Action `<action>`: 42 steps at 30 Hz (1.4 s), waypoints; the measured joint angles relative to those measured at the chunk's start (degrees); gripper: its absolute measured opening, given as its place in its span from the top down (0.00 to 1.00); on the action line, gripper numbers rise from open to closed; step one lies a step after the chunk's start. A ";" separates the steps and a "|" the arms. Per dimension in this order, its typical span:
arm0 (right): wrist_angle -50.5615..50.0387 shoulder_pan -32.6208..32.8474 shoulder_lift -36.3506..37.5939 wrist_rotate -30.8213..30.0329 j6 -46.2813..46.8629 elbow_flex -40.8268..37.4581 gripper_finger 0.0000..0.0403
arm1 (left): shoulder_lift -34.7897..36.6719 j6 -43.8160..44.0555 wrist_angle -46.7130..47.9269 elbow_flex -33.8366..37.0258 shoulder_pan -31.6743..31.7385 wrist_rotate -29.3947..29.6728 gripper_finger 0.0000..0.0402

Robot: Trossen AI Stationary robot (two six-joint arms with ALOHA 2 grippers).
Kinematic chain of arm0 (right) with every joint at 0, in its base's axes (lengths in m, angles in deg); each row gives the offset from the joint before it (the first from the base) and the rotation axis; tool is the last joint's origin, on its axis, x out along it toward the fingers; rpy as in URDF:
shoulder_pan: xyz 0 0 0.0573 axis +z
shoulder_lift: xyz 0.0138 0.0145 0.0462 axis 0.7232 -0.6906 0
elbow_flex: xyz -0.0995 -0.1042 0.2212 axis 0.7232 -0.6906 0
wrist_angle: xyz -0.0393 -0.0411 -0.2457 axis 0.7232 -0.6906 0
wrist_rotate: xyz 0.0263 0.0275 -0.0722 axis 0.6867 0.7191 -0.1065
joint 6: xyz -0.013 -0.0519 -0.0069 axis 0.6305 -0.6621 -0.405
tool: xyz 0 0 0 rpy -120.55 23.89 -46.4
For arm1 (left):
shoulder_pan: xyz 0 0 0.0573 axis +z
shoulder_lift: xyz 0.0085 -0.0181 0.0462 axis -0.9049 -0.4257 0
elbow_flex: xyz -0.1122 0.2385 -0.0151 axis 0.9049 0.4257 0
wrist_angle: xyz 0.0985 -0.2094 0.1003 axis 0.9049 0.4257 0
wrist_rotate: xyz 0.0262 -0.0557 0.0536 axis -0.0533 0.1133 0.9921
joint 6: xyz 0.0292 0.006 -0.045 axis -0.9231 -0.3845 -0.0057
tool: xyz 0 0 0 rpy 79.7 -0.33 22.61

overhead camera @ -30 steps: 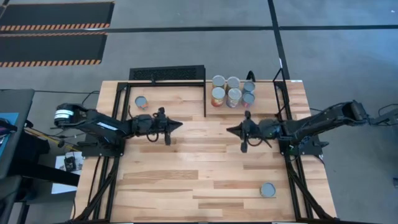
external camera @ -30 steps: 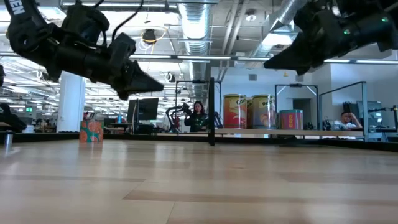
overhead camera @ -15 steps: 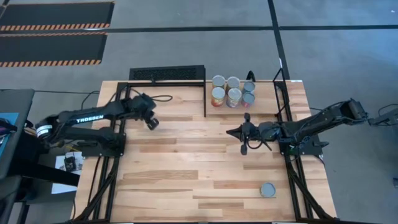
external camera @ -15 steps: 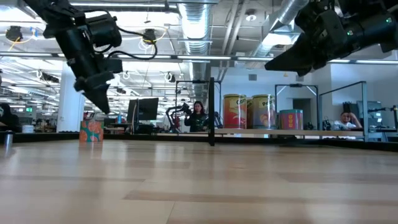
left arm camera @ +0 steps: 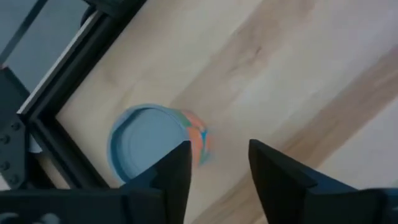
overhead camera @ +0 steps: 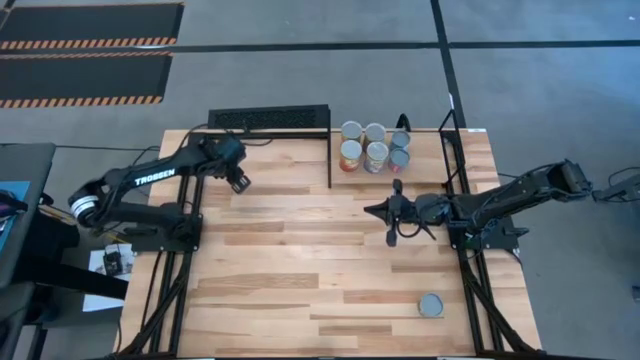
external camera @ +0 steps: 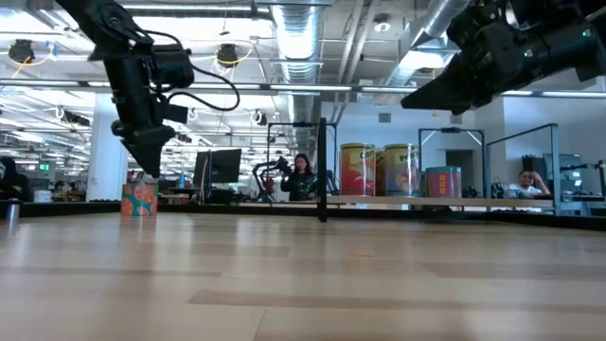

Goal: Pick and place cans onto a shelf
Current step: Put the canned oranges on the shelf

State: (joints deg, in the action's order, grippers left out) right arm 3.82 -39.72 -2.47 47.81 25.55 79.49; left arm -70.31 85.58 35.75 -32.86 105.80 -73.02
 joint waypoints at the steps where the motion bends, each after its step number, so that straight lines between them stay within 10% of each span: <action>1: 0.01 -0.10 0.00 0.00 -0.07 0.00 0.97 | -0.88 -0.14 0.37 -0.66 0.60 -0.02 0.61; 14: -0.01 -1.15 0.00 0.24 -3.57 0.00 0.97 | -15.49 -3.73 1.28 -6.35 4.41 6.32 0.59; 23: -0.27 -4.14 0.00 1.84 -4.38 0.00 0.97 | -16.42 -9.38 1.47 -6.66 4.41 7.39 0.95; 31: -0.40 -4.60 0.00 2.34 -4.72 0.00 0.97 | -10.47 -13.20 3.14 -6.55 3.82 0.11 0.99; 42: -0.48 -4.33 0.00 2.62 -3.21 0.02 0.97 | -1.21 -5.32 4.68 -6.55 -15.25 -7.90 0.99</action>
State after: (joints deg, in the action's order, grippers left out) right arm 3.33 -44.05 -2.47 50.43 22.33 79.51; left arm -71.52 80.27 40.42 -39.41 90.55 -80.92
